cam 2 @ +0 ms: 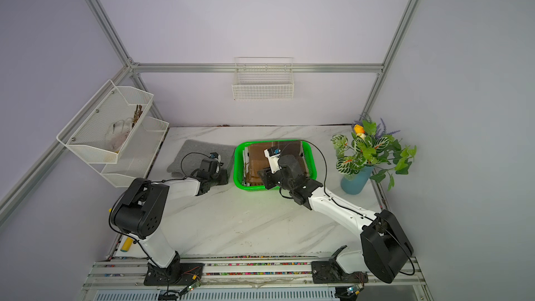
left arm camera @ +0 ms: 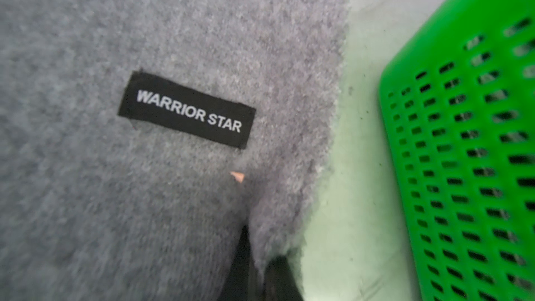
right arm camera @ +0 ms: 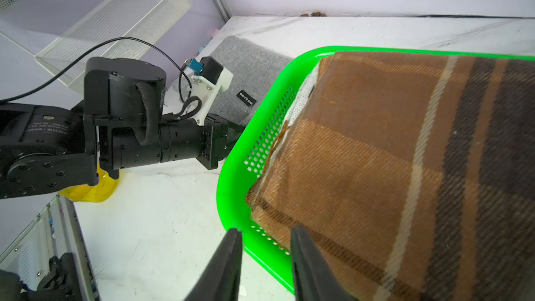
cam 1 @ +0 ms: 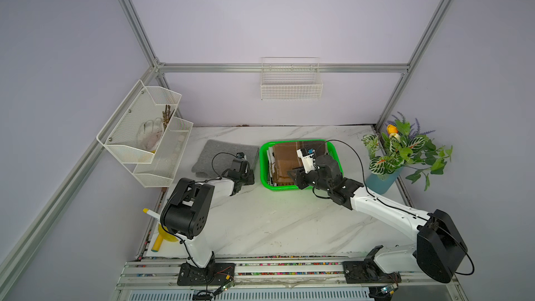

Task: Put the folded scarf in the basket
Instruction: Move the scarf to the center of the board.

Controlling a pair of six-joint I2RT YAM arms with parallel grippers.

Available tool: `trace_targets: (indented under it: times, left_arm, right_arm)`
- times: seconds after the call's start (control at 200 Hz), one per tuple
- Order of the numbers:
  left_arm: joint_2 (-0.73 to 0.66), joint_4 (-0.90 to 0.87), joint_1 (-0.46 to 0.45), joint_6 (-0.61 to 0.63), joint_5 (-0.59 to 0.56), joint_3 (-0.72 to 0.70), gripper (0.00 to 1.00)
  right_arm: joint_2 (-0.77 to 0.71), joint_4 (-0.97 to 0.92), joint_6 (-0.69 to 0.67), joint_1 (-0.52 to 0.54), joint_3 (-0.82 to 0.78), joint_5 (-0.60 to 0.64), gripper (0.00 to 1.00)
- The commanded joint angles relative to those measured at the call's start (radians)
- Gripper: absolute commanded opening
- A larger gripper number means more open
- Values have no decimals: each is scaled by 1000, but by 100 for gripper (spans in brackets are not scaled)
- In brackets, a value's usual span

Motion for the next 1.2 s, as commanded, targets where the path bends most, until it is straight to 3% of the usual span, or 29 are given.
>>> trace_targets:
  times: [0.0, 0.315, 0.525, 0.76, 1.015, 1.195]
  left_arm:
    - [0, -134, -51, -71, 90, -105, 3]
    - [-168, -172, -135, -129, 34, -251, 4]
    - [-293, -187, -198, -185, 5, -320, 5]
    - [-347, -185, -332, -262, -56, -358, 7]
    - [-420, -197, -485, -352, -113, -428, 9]
    - [-470, -220, -576, -386, -140, -432, 10]
  right_arm:
    - [-23, 55, 34, 41, -43, -48, 33]
    - [-1, 103, 71, 125, -105, -55, 34]
    - [88, 151, 89, 159, -130, -71, 33]
    - [162, 232, 122, 162, -163, -95, 33]
    - [262, 316, 168, 166, -190, -129, 44]
    - [330, 408, 225, 166, -180, -175, 46]
